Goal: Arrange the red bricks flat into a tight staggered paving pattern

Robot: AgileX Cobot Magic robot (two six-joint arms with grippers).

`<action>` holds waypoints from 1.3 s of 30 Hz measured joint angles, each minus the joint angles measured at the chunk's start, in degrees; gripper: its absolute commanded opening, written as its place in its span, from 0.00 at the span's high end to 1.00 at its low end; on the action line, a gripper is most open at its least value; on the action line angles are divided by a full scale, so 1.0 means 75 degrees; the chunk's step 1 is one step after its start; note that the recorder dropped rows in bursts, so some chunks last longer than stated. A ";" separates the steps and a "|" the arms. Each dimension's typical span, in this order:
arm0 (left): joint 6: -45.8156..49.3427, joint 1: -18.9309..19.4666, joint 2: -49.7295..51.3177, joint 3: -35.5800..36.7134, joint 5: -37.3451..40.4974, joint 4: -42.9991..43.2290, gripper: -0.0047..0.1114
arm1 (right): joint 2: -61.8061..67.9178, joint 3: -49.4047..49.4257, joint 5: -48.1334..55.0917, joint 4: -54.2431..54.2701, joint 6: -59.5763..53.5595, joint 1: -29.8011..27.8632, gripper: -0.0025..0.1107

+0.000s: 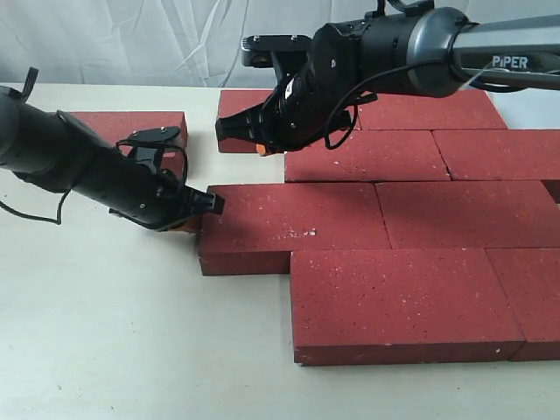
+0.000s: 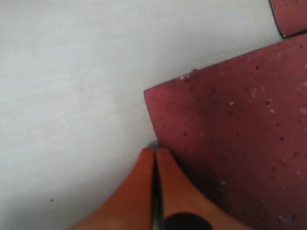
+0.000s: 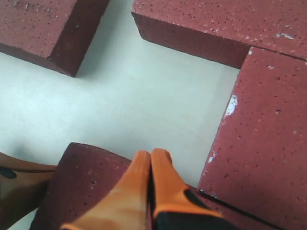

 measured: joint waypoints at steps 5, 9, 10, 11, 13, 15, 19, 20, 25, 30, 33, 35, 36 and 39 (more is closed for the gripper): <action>0.0000 -0.0055 0.0000 0.0000 -0.0105 0.0000 0.96 | 0.0000 0.0000 0.0000 0.0000 0.0000 0.0000 0.99; 0.0000 -0.0055 0.0000 -0.0003 -0.0109 0.0128 0.96 | 0.0000 0.0000 0.0000 0.0000 0.0000 0.0000 0.99; 0.0000 -0.0055 0.0000 -0.0003 -0.0109 0.0188 0.96 | 0.0000 0.0000 0.0000 0.0000 0.0000 0.0000 0.99; -0.0014 -0.0038 0.0000 -0.0017 -0.0109 0.0259 0.96 | 0.0000 0.0000 0.0000 0.0000 0.0000 0.0000 0.99; -0.0108 0.0051 -0.0021 -0.0017 -0.0010 0.0390 0.96 | 0.0000 0.0000 0.0067 0.0000 0.0000 0.0000 0.99; -0.0317 0.0176 -0.0066 -0.0017 0.0123 0.0642 0.96 | 0.0000 0.0000 0.0205 0.0000 0.0000 0.0000 0.99; -0.0895 0.0553 -0.0382 -0.0017 0.0378 0.1394 0.96 | -0.0014 0.0000 0.0590 0.0000 0.0000 0.0000 0.99; -0.1036 0.0662 -0.0500 -0.0017 0.0439 0.1584 0.96 | -0.0013 0.0000 0.0675 0.0000 0.0000 0.0000 0.99; -0.2186 0.1124 -0.1075 -0.0017 0.0967 0.2994 0.96 | -0.0293 0.0016 0.1127 0.0000 0.0000 0.0000 0.99; -0.3678 0.1438 -0.1608 -0.0017 0.1529 0.4355 0.96 | -0.0769 0.0016 0.1711 0.0000 0.0000 0.0000 0.99; -0.5218 0.1471 -0.2264 -0.0002 0.2040 0.5943 0.96 | -0.1234 0.0151 0.2421 0.0017 0.0000 0.0000 0.99; -0.6012 0.1471 -0.2807 0.0143 0.1972 0.6776 0.96 | -0.1480 0.0368 0.2666 0.0359 -0.0054 -0.0090 0.99; -0.6266 0.1471 -0.2991 0.0202 0.1925 0.7010 0.96 | -0.1548 0.0436 0.2732 0.0511 -0.0122 -0.0161 0.99; -0.6858 0.1489 -0.3970 0.0435 0.1514 0.7771 0.96 | -0.1725 0.0874 0.2799 0.1555 -0.0844 -0.0717 0.99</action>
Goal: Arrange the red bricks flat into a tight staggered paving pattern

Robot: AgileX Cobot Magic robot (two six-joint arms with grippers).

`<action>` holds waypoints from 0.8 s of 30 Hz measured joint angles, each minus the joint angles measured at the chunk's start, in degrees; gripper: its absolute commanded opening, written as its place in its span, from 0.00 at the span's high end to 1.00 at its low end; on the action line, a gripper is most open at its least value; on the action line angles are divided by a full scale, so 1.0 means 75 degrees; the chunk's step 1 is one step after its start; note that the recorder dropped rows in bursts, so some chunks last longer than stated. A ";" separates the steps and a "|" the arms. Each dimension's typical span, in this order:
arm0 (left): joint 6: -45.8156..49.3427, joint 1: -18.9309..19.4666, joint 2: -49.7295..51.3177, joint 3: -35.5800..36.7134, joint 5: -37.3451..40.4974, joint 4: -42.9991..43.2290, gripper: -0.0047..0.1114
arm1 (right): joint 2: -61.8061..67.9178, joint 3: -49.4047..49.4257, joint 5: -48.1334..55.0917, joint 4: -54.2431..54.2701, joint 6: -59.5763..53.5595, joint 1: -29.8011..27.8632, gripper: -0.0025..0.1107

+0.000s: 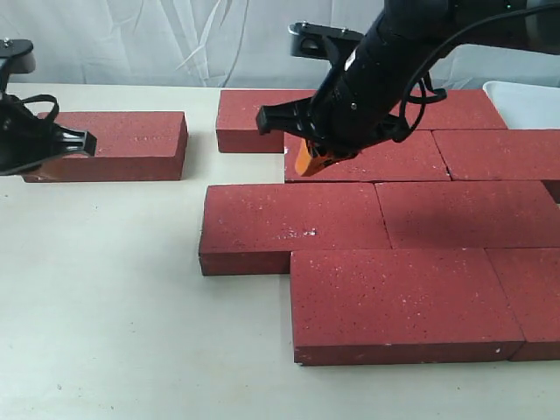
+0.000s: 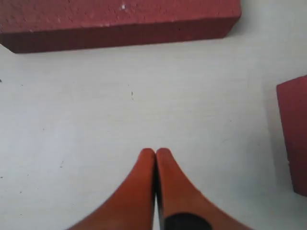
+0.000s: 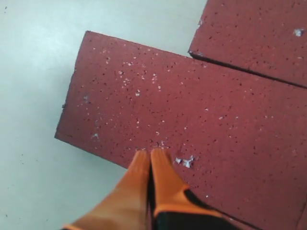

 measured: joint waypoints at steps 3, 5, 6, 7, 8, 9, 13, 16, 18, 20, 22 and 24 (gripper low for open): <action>-0.0112 0.0012 -0.0129 0.0000 -0.0143 0.0120 0.96 | -0.0011 0.0251 -0.0196 0.0235 -0.0316 -0.0254 0.99; -0.0112 0.0012 0.0011 -0.0051 -0.0143 0.0120 0.96 | -0.0011 0.0330 -0.0325 0.0235 -0.0346 -0.0254 0.99; -0.0112 0.0012 0.0123 -0.0117 -0.0160 0.0120 0.96 | -0.0011 0.0395 -0.0404 0.0235 -0.0363 -0.0254 0.99; -0.0112 0.0012 0.0338 -0.0236 -0.0209 0.0120 0.96 | -0.0011 0.0480 -0.0536 0.0235 -0.0367 -0.0254 0.99; -0.0112 0.0012 0.0551 -0.0391 -0.0278 0.0120 0.96 | -0.0011 0.0549 -0.0664 0.0235 -0.0397 -0.0254 0.99; -0.0112 0.0012 0.0713 -0.0520 -0.0342 0.0133 0.96 | -0.0011 0.0610 -0.0715 0.0235 -0.0397 -0.0254 0.99; -0.0131 0.0012 0.1364 -0.1165 -0.0569 0.0268 0.96 | -0.0011 0.0771 -0.0832 0.0139 -0.0397 -0.0254 0.99; -0.0131 0.0012 0.1873 -0.1640 -0.0771 0.0413 0.96 | -0.0011 0.0861 -0.0846 0.0009 -0.0397 -0.0254 0.99; -0.0151 0.0012 0.2248 -0.1917 -0.0957 0.0475 0.96 | -0.0011 0.0892 -0.0860 -0.0092 -0.0397 -0.0254 0.99; -0.0149 0.0012 0.2589 -0.2170 -0.1213 0.0514 0.96 | -0.0011 0.0895 -0.0878 -0.0109 -0.0397 -0.0254 0.99; -0.0194 0.0012 0.2962 -0.2440 -0.1514 0.0514 0.96 | -0.0011 0.0895 -0.0891 -0.0125 -0.0397 -0.0254 0.99; -0.0280 0.0016 0.3326 -0.2694 -0.1790 0.0514 0.96 | -0.0011 0.0910 -0.0891 -0.0142 -0.0397 -0.0254 0.99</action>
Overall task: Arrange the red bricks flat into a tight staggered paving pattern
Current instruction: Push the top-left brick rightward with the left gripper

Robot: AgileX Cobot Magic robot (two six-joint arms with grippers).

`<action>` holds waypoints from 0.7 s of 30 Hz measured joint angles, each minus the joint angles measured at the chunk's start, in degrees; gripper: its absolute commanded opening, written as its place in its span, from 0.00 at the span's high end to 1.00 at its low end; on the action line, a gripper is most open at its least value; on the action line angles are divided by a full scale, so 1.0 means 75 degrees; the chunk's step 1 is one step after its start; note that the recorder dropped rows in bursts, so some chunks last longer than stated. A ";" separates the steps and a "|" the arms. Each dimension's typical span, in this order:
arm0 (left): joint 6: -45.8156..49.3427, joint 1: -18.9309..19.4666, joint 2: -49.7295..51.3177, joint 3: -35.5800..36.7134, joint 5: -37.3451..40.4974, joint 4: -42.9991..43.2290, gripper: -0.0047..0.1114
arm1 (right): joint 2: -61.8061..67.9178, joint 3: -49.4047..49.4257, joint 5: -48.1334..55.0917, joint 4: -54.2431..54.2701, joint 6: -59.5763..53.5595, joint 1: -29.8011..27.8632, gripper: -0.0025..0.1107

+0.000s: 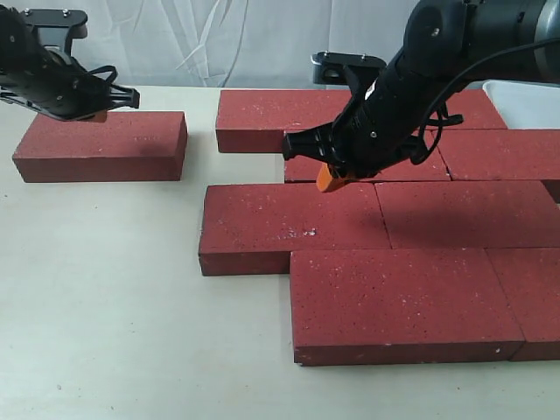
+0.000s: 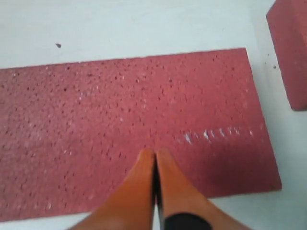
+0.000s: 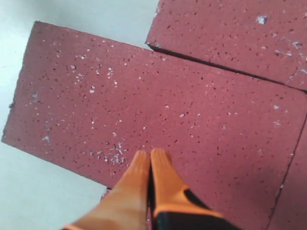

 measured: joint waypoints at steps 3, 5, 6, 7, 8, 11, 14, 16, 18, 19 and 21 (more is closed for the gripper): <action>-0.0178 0.0135 0.0472 -0.0401 -0.0181 0.0000 0.96 | 0.0000 -0.0002 0.0000 0.0000 0.0000 0.0000 0.99; -0.0225 0.0291 0.0740 -0.0614 -0.0137 0.0000 0.96 | 0.0000 -0.0002 0.0000 -0.0015 -0.0019 0.0000 0.99; -0.0238 0.0399 0.0906 -0.0755 -0.0094 0.0000 0.96 | 0.0000 -0.0002 0.0000 -0.0029 -0.0019 0.0000 0.99; -0.0255 0.0455 0.1004 -0.0832 -0.0022 0.0000 0.96 | 0.0000 -0.0002 -0.0016 -0.0030 -0.0019 0.0000 0.99; -0.0255 0.0525 0.1093 -0.0910 0.0048 0.0000 0.96 | 0.0000 -0.0002 -0.0031 -0.0048 -0.0019 0.0000 0.99; -0.0270 0.0633 0.1355 -0.0997 0.0114 0.0000 0.96 | 0.0000 -0.0002 -0.0115 -0.0077 -0.0030 0.0000 0.99; -0.0270 0.0638 0.1525 -0.1015 0.0117 0.0000 0.96 | 0.0000 -0.0002 -0.0167 -0.0105 -0.0030 0.0000 0.99; -0.0270 0.0638 0.1544 -0.1033 0.0117 0.0000 0.96 | 0.0000 -0.0002 -0.0199 -0.0142 -0.0030 0.0000 0.99; -0.0270 0.0638 0.1542 -0.1051 0.0156 0.0000 0.96 | 0.0000 -0.0002 -0.0199 -0.0165 -0.0030 0.0000 0.99; -0.0270 0.0638 0.1542 -0.1067 0.0199 0.0000 0.96 | 0.0000 -0.0002 -0.0199 -0.0168 -0.0030 0.0000 0.99; -0.0270 0.0638 0.1542 -0.1087 0.0377 0.0000 0.96 | 0.0000 -0.0002 -0.0199 -0.0195 -0.0030 0.0000 0.99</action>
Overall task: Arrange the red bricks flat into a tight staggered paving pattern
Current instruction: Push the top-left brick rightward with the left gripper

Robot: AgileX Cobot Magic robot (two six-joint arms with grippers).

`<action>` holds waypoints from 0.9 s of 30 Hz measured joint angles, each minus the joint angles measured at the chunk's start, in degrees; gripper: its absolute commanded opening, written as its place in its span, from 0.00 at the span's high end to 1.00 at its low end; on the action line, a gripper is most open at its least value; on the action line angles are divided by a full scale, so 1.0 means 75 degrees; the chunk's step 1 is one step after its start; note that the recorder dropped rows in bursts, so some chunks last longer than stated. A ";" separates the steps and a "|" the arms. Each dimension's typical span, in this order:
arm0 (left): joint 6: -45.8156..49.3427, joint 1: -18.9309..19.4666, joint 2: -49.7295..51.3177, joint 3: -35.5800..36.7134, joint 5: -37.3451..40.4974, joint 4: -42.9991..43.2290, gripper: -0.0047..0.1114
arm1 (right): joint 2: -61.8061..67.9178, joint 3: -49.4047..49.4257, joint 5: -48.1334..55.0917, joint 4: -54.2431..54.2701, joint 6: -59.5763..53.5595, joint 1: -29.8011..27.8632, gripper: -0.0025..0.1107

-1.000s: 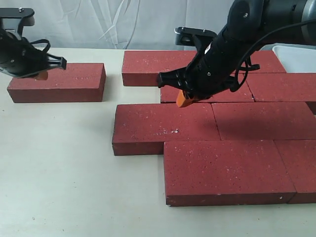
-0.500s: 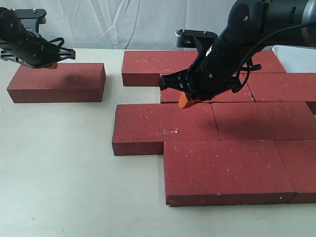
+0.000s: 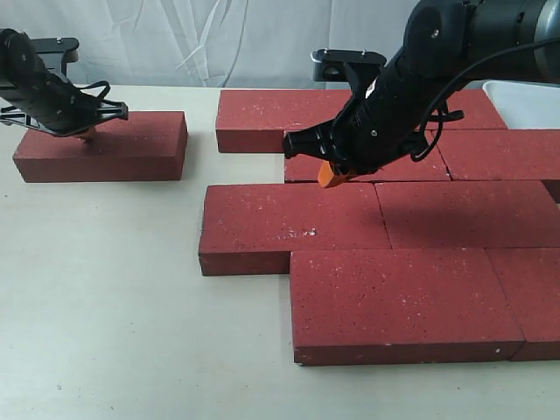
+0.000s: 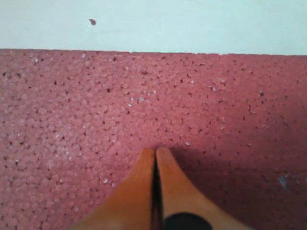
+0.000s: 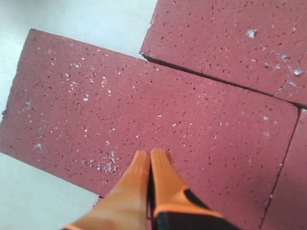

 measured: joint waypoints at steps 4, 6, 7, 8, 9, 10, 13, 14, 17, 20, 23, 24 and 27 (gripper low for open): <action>0.0015 0.0000 0.0000 -0.0028 0.0318 0.0000 0.96 | 0.0000 0.0000 0.0000 -0.0016 0.0000 0.0000 0.99; 0.0015 0.0000 0.0000 -0.0081 0.0468 0.0000 0.96 | 0.0000 0.0000 0.0000 -0.0016 0.0000 0.0000 0.99; 0.0015 0.0000 0.0000 -0.0098 0.0555 0.0000 0.96 | 0.0000 0.0000 0.0000 -0.0016 0.0000 0.0000 0.99; 0.0031 0.0000 -0.0014 -0.0098 0.0633 0.0000 0.96 | 0.0000 0.0000 0.0000 -0.0016 0.0000 0.0000 0.99; 0.0031 0.0006 -0.0031 -0.0111 0.0739 0.0000 0.96 | 0.0000 0.0000 0.0000 -0.0016 0.0000 0.0000 0.99; 0.0031 0.0006 -0.0044 -0.0111 0.0847 -0.0016 0.96 | 0.0000 0.0000 0.0000 -0.0016 0.0000 0.0000 0.99; 0.0031 0.0018 -0.0075 -0.0115 0.1105 -0.0148 0.96 | 0.0000 0.0000 0.0000 -0.0016 0.0000 0.0000 0.99; 0.0031 0.0033 -0.0090 -0.0115 0.1183 -0.0203 0.96 | 0.0000 0.0000 0.0000 -0.0016 0.0000 0.0000 0.99; 0.0031 0.0037 -0.0090 -0.0115 0.1360 -0.0315 0.96 | 0.0000 0.0000 0.0000 0.0002 0.0000 0.0000 0.99; 0.0162 0.0037 -0.0122 -0.0128 0.1567 -0.0402 0.96 | 0.0000 0.0000 0.0000 0.0121 0.0000 0.0000 0.99; 0.0302 0.0037 -0.0153 -0.0128 0.1810 -0.0540 0.96 | 0.0000 0.0000 0.0000 0.0186 0.0000 0.0000 0.99; 0.0332 0.0037 -0.0165 -0.0132 0.1869 -0.0604 0.96 | 0.0000 0.0000 0.0000 0.0203 0.0000 0.0000 0.99; 0.0386 0.0060 -0.0183 -0.0146 0.2064 -0.0831 0.96 | 0.0000 0.0000 0.0000 0.0238 0.0000 0.0000 0.99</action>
